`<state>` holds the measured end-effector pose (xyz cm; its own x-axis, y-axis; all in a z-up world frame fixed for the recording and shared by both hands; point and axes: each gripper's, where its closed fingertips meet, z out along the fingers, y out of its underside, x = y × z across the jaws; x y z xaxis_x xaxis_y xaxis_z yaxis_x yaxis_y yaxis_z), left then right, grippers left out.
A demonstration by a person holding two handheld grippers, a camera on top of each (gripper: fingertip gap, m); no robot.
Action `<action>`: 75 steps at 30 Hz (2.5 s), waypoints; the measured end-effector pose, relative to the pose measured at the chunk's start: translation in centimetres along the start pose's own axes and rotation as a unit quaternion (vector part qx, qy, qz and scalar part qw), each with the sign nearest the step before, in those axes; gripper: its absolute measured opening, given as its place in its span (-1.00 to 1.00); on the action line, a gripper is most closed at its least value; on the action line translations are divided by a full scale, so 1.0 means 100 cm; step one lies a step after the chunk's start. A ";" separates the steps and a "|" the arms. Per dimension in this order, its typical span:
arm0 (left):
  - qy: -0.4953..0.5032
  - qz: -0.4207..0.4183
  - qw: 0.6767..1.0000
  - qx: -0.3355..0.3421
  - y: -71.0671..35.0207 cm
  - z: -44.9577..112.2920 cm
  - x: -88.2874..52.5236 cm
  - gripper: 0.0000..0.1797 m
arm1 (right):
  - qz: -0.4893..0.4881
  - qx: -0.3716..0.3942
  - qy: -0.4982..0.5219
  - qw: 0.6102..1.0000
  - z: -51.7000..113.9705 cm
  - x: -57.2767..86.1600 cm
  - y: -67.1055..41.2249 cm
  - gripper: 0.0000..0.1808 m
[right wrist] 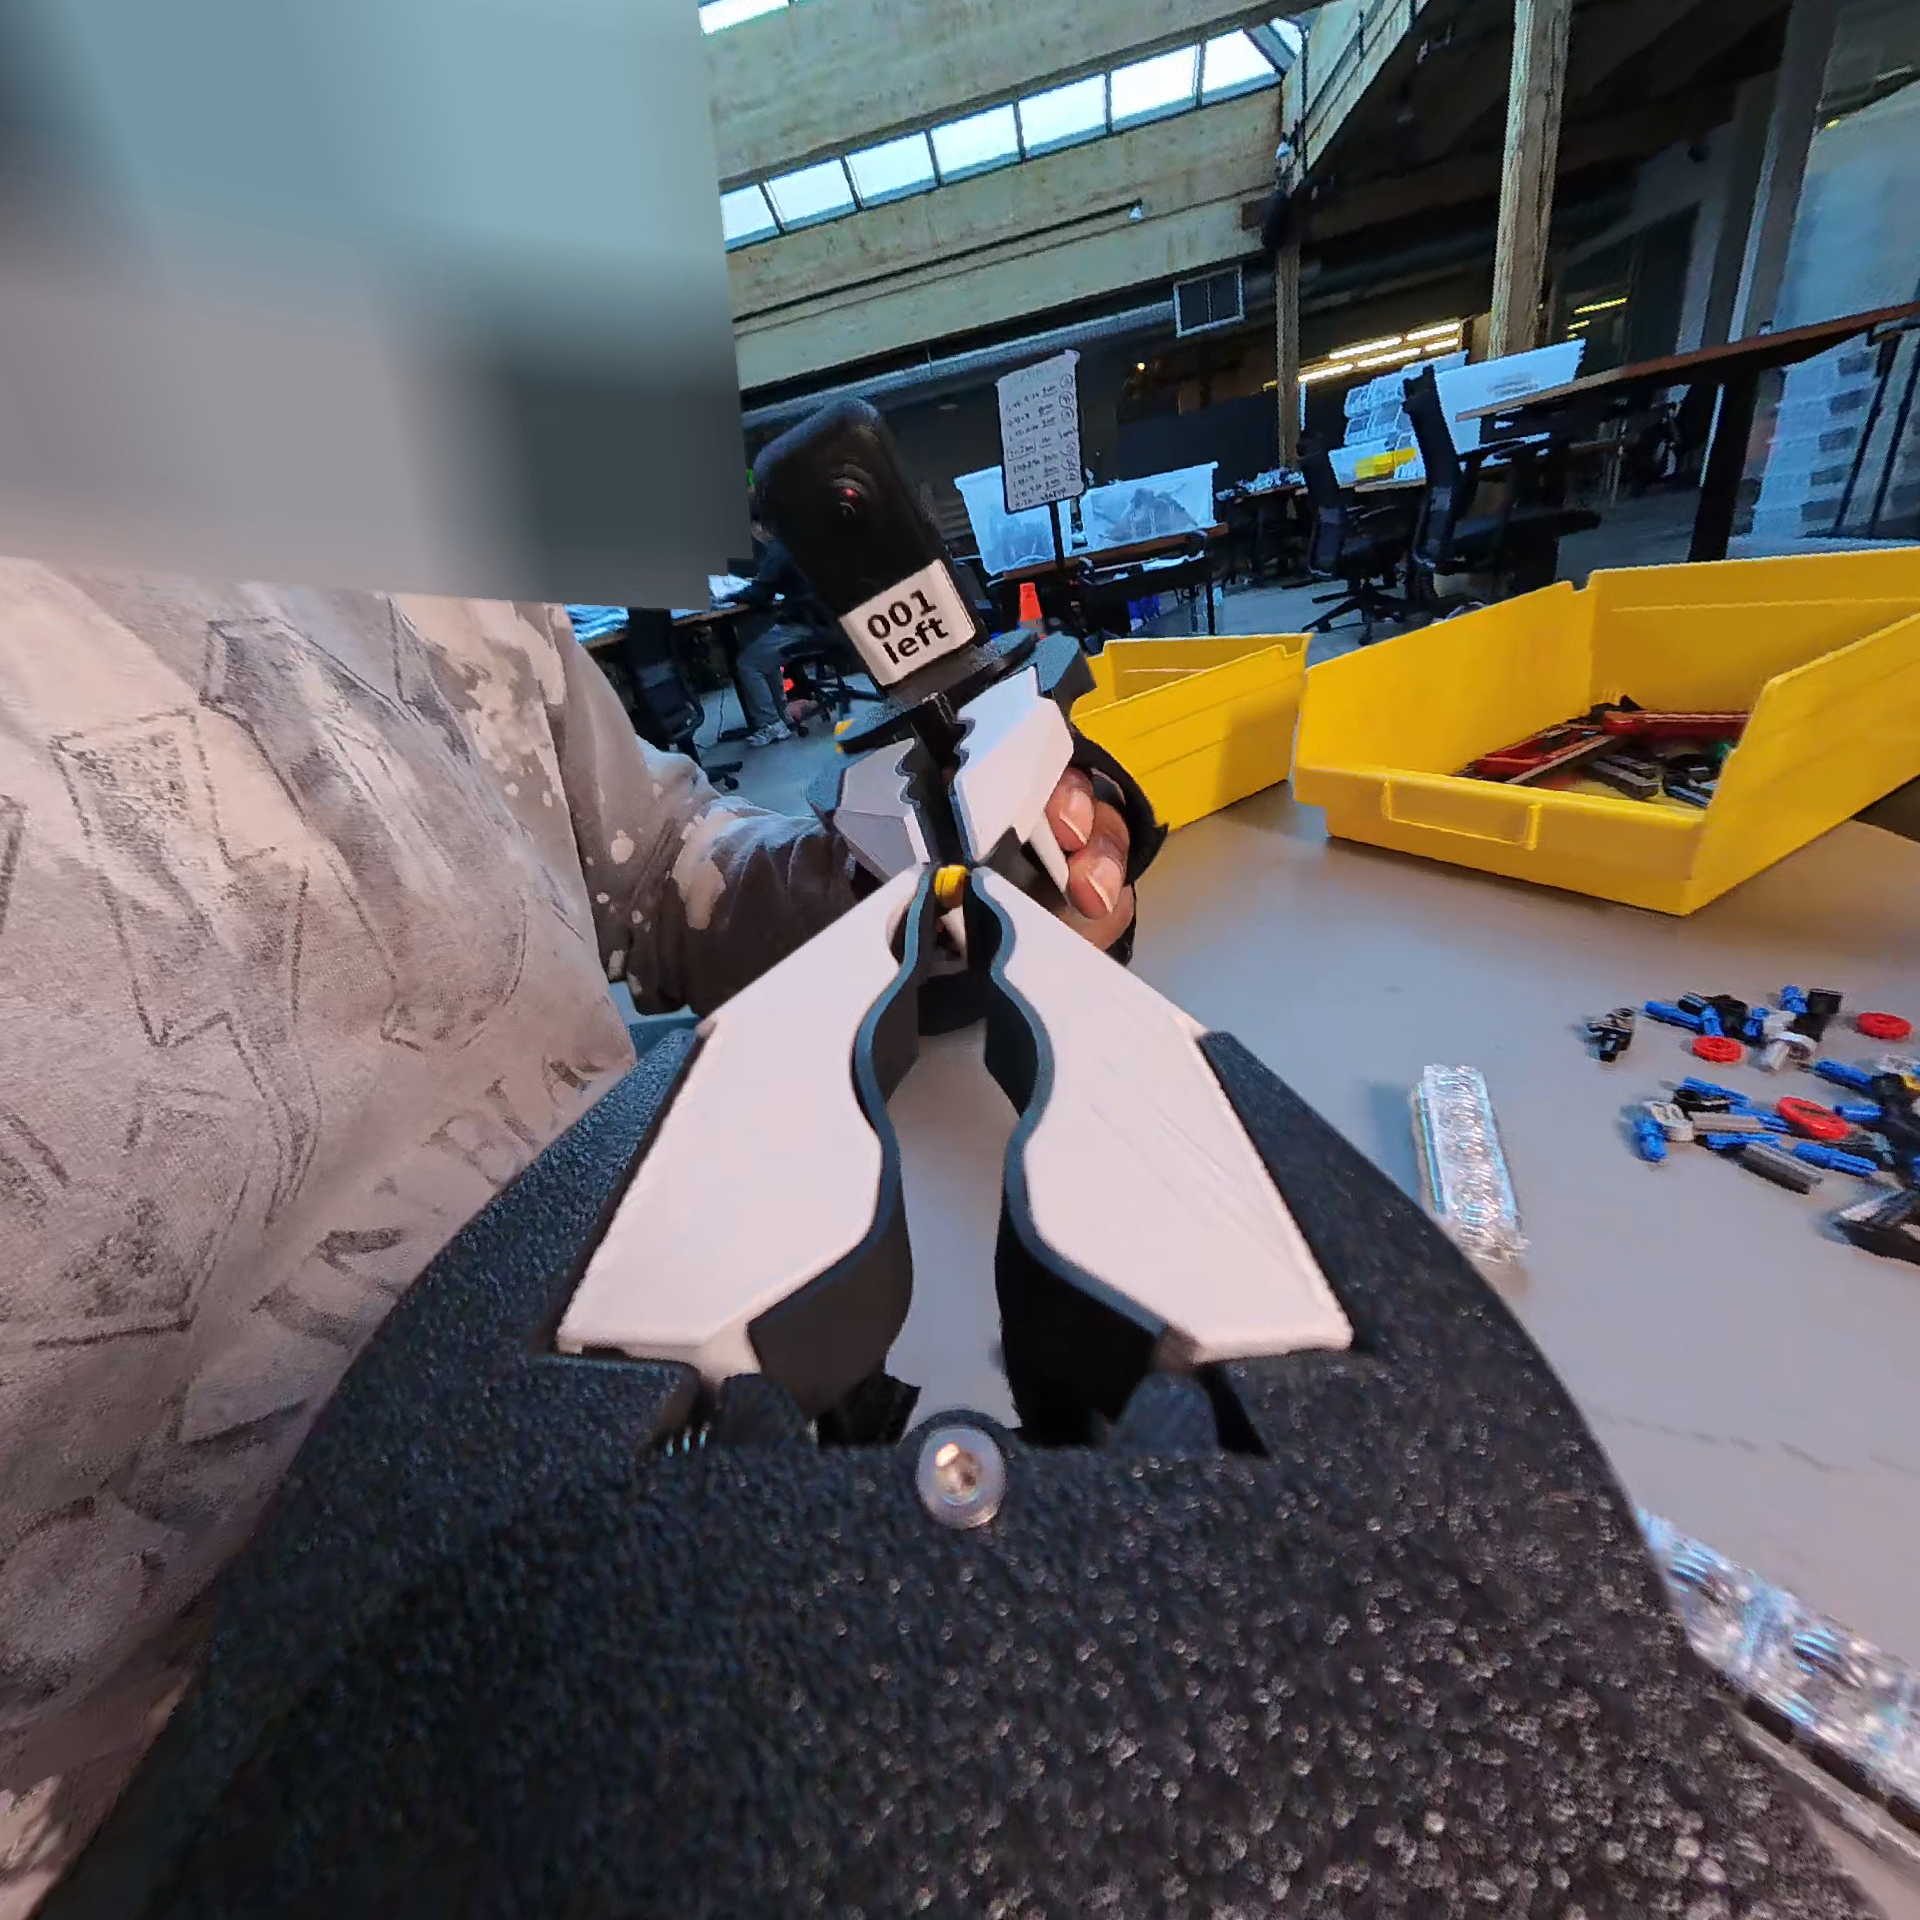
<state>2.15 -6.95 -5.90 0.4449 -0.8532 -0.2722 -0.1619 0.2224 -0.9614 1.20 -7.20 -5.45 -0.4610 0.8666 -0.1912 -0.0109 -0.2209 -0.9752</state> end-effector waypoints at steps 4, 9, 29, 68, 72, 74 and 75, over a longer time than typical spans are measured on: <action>-0.001 0.002 1.000 -0.020 0.006 0.000 -0.001 -0.97 | -0.025 -0.033 0.017 0.999 -0.001 0.005 0.007 -0.96; -0.006 0.036 0.997 -0.061 0.015 0.002 0.000 -0.97 | -0.065 -0.080 0.034 0.994 -0.004 0.008 0.016 -0.95; 0.046 -0.074 0.990 -0.115 0.045 -0.002 0.002 -0.76 | -0.132 -0.124 0.059 0.982 -0.013 0.015 0.025 -0.97; 0.206 -0.008 0.820 -0.534 0.140 0.002 0.045 -0.90 | -0.147 -0.261 0.121 0.946 -0.059 0.049 0.059 -0.96; 0.227 0.012 0.794 -0.565 0.140 0.001 0.045 -0.90 | -0.150 -0.261 0.131 0.944 -0.067 0.052 0.055 -0.96; 0.234 0.022 0.785 -0.573 0.140 0.000 0.045 -0.90 | -0.152 -0.263 0.131 0.944 -0.069 0.052 0.054 -0.96; 0.237 0.025 0.781 -0.577 0.140 0.000 0.046 -0.91 | -0.153 -0.263 0.130 0.944 -0.069 0.051 0.053 -0.96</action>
<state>1.88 -7.75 -20.56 0.0816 -0.9967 -0.0007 -0.9765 -0.0798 -0.2004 4.95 -0.84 -12.39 -0.2733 0.9495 0.1542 0.3658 0.2509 -0.8962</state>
